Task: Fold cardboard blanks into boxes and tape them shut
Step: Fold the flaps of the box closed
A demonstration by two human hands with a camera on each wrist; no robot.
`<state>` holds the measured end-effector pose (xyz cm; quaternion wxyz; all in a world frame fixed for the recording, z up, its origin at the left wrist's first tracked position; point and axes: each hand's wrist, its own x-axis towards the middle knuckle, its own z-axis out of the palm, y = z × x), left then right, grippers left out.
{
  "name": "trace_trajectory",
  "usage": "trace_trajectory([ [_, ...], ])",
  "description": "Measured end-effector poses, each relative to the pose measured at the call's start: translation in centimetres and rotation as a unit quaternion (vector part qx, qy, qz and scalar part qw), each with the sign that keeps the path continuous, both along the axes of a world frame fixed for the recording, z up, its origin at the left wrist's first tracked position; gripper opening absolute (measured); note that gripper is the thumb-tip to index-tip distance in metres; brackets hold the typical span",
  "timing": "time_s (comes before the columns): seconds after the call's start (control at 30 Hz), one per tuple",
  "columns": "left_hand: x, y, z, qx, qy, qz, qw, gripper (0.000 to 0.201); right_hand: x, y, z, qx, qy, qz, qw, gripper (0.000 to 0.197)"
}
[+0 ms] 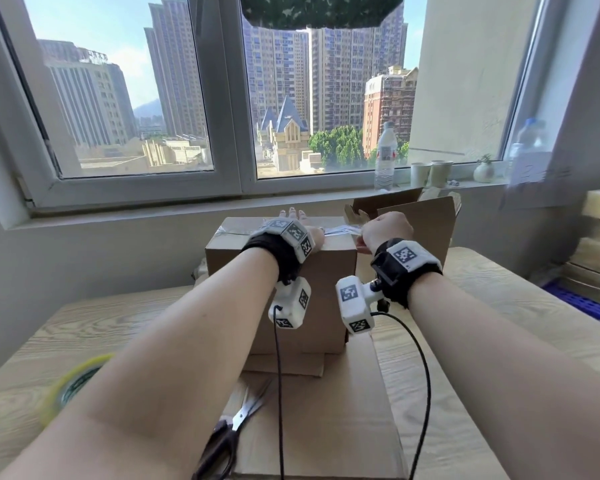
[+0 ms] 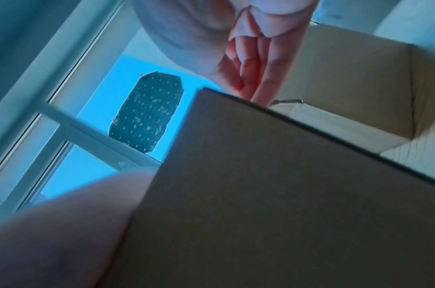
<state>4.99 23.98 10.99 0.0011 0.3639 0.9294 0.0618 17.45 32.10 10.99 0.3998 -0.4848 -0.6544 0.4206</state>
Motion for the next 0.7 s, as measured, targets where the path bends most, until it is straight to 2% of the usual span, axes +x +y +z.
trace_trajectory([
  [0.1, 0.0, 0.0, -0.4, 0.007, 0.005, -0.003, 1.0, 0.071, 0.2, -0.2, 0.1, 0.067, -0.049, 0.005, 0.997, 0.013],
  [0.27, 1.1, -0.4, 0.3, 0.006, -0.015, -0.029, 0.999, 0.061, 1.0, -1.6, 3.1, 0.191, -0.116, -0.012, 0.975, 0.02],
  [0.37, 0.6, -0.4, 0.0, 0.017, -0.005, -0.008, 1.0, 0.067, 0.9, -2.2, 4.3, 0.244, -0.138, -0.011, 0.96, 0.021],
  [0.5, 0.2, -0.1, 0.0, 0.035, -0.038, 0.0, 0.999, 0.066, 1.1, -1.8, 4.7, 0.23, -0.162, -0.021, 0.959, 0.018],
  [0.6, -0.2, 0.2, -0.1, 0.026, -0.032, -0.003, 0.999, 0.066, 1.4, -1.4, 3.0, 0.191, -0.182, -0.004, 0.965, 0.015],
  [0.7, -0.6, 0.4, -0.4, 0.021, -0.026, -0.005, 0.999, 0.066, 1.1, -1.0, 0.8, 0.148, -0.159, 0.0, 0.976, 0.013],
])
